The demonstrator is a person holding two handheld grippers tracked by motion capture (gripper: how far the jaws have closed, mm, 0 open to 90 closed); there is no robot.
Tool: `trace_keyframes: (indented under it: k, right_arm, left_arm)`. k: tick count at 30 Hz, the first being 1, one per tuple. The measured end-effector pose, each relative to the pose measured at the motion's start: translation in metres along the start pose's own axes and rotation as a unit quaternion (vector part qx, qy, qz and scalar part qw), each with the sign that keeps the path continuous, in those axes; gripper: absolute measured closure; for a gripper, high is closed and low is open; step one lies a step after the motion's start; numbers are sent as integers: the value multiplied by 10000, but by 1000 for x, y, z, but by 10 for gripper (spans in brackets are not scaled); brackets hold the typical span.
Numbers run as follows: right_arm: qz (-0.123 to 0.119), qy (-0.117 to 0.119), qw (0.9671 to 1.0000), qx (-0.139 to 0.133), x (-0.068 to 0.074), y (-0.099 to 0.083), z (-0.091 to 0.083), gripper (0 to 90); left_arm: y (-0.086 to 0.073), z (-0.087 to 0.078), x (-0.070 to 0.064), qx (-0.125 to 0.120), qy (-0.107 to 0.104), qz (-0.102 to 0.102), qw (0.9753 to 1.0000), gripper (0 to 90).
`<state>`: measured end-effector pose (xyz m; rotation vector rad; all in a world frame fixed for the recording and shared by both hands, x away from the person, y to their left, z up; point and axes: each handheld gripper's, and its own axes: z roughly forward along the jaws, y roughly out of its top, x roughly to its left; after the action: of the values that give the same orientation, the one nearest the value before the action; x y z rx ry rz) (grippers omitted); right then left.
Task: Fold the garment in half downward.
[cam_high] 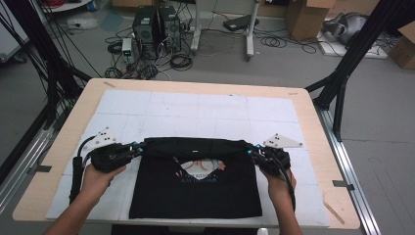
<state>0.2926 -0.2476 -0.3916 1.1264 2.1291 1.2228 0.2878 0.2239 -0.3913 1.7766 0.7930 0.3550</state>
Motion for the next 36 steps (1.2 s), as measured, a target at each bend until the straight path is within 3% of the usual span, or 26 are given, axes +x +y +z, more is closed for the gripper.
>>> trace_keyframes:
  k: [15, 23, 27, 31, 32, 34, 36]
  right_arm:
    - [-87, 257, 9992, 277, 15, -29, -28, 844]
    - [-287, 471, 9968, 585, 31, -48, -40, 840]
    - [-255, 481, 9947, 875, 36, -55, -42, 840]
    - [-211, 607, 9938, 913, 37, -58, -44, 789]
    - [-177, 594, 9944, 858, 37, -58, -45, 715]
    - [-49, 557, 9970, 536, 33, -53, -50, 632]
    - [151, 446, 9987, 202, 28, -47, -56, 566]
  left_arm:
    - [-34, -21, -40, 414, -384, 125, 9983, 861]
    - [-46, -33, -52, 650, -437, 148, 9968, 861]
    - [-53, -33, -55, 809, -456, 101, 9956, 860]
    - [-55, -28, -53, 921, -591, 55, 9940, 845]
    - [-51, -28, -51, 818, -601, -71, 9948, 778]
    - [-40, -29, -43, 563, -507, -368, 9964, 550]
    - [-27, -28, -33, 363, -329, -372, 9981, 470]
